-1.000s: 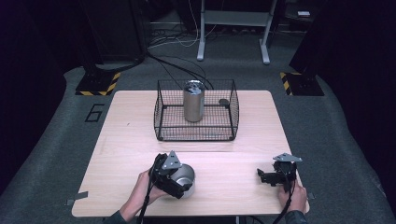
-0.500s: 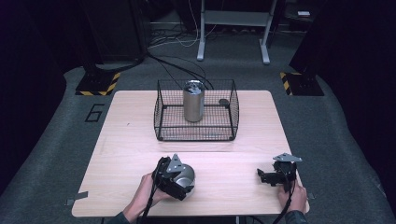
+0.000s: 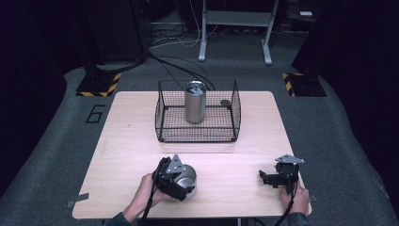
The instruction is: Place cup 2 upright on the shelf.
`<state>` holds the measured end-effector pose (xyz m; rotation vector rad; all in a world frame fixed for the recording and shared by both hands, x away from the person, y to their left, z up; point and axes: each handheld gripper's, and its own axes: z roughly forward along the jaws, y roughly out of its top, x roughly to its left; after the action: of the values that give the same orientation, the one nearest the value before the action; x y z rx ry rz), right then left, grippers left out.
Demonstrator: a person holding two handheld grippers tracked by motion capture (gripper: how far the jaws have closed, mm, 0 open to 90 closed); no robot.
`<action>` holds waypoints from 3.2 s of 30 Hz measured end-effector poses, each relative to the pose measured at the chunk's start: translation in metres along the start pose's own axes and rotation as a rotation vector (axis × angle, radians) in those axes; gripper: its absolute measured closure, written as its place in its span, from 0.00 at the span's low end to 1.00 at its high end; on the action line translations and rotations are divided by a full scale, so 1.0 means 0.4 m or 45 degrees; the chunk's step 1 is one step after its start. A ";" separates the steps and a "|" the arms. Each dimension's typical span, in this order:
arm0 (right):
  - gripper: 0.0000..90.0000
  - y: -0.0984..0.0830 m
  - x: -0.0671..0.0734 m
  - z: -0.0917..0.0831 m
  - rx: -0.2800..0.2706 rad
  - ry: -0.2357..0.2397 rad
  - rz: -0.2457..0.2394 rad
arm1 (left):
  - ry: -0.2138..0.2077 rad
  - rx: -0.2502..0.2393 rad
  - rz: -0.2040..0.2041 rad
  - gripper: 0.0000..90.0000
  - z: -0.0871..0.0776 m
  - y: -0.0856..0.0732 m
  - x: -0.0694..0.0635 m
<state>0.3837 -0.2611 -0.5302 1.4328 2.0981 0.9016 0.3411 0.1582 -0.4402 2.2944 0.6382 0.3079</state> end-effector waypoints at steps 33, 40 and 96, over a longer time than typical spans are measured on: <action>0.00 0.000 0.000 0.000 0.000 0.000 0.000 | 0.053 -0.056 0.035 0.07 -0.136 0.121 0.090; 0.00 0.000 0.000 0.000 0.000 0.000 0.000 | 0.064 -0.070 0.005 0.07 -0.145 0.141 0.131; 0.00 0.000 0.000 0.000 0.000 0.000 0.000 | 0.148 -0.036 0.115 0.07 -0.090 0.367 0.368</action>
<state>0.3837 -0.2611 -0.5303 1.4328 2.0977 0.9019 0.5040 0.1668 -0.3065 2.2945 0.5845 0.4935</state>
